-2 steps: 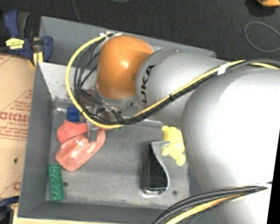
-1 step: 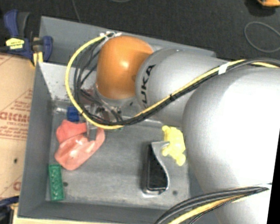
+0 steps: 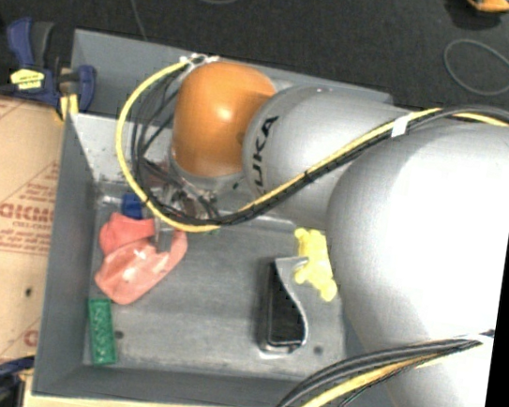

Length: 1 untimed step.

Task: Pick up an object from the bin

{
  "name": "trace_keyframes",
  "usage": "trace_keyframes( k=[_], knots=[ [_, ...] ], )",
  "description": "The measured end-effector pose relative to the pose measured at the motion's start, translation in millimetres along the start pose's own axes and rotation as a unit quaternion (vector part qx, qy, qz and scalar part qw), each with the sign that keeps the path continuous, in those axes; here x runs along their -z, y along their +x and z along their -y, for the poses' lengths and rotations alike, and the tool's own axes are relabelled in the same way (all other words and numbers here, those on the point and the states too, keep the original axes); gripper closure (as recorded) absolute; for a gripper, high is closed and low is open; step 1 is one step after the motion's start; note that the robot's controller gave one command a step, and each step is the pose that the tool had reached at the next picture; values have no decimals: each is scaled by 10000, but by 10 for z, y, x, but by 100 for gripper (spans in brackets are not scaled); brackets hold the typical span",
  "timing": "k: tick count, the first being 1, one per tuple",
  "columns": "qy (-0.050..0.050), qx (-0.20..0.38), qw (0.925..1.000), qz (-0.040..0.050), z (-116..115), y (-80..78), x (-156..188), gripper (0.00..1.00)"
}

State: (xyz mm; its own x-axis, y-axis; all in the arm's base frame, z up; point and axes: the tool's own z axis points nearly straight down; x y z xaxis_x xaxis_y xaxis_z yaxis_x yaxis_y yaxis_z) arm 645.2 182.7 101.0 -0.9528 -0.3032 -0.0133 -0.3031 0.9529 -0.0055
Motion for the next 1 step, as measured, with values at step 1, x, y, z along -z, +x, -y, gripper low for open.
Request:
trace_keyframes(
  k=[1],
  knots=[
    [-42,105,9999,8,109,63,6,100]
  ],
)
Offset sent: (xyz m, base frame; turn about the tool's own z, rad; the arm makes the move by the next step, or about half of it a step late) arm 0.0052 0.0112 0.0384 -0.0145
